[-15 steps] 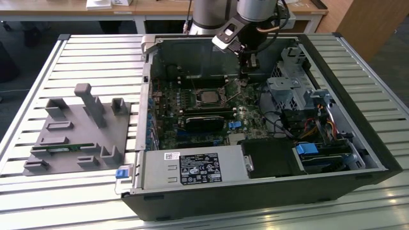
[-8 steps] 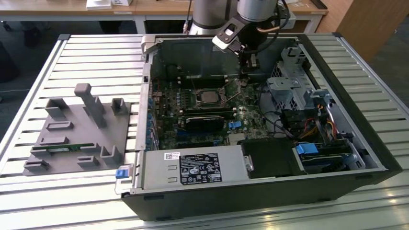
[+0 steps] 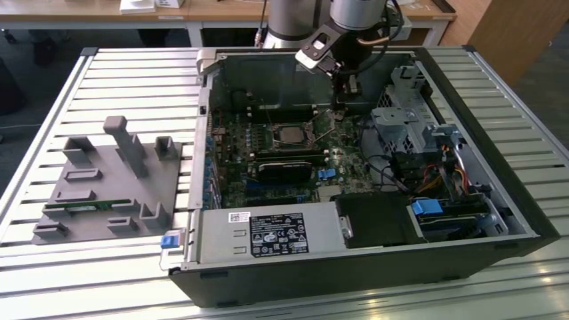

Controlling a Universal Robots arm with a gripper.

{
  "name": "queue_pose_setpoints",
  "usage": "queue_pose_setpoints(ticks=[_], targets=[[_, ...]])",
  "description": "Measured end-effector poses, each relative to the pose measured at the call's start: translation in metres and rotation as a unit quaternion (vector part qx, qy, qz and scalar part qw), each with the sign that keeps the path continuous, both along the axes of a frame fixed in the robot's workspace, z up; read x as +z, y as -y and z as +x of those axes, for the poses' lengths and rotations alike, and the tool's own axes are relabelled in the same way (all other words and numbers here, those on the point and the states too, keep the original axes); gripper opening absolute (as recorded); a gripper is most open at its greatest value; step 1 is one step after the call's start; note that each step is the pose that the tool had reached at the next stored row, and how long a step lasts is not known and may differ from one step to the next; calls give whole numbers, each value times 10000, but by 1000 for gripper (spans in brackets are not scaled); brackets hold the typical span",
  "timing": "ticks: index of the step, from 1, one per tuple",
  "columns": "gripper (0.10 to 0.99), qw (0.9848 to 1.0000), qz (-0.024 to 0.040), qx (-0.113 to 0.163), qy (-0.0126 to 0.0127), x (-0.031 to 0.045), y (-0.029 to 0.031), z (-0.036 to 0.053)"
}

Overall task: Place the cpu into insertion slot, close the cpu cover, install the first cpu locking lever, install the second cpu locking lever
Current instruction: 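Close the cpu cover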

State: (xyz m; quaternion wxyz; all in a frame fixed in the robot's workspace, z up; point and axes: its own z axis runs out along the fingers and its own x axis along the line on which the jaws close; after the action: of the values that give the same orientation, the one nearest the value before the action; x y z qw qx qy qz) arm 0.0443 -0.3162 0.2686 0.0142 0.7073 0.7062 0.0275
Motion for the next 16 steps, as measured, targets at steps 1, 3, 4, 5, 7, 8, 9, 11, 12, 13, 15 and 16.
queue_pose_setpoints(ticks=[1,3,4,5,7,8,9,11,12,13,15,16], targets=[[192,10000,0,0,0,0,0,0],[204,10000,0,0,0,0,0,0],[988,10000,0,0,0,0,0,4],[988,10000,0,0,0,0,0,4],[976,10000,0,0,0,0,0,4],[976,10000,0,0,0,0,0,4],[906,10000,0,0,0,0,0,4],[894,10000,0,0,0,0,0,4],[894,10000,0,0,0,0,0,4],[894,10000,0,0,0,0,0,4],[741,10000,0,0,0,0,0,5],[741,10000,0,0,0,0,0,5]])
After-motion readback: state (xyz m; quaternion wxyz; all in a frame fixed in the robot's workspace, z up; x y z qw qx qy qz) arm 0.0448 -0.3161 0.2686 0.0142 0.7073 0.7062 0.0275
